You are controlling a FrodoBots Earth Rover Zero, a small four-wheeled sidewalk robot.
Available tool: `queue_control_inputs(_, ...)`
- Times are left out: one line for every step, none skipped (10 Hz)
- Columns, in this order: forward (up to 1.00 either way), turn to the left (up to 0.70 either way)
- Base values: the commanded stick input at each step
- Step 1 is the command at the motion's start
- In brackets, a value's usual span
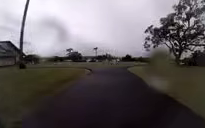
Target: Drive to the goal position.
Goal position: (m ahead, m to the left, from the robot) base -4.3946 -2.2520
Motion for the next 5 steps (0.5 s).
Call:
queue_control_inputs(0.00, 0.00)
queue_control_inputs(0.00, 0.00)
queue_control_inputs(0.00, 0.00)
queue_control_inputs(0.00, 0.00)
queue_control_inputs(0.40, 0.00)
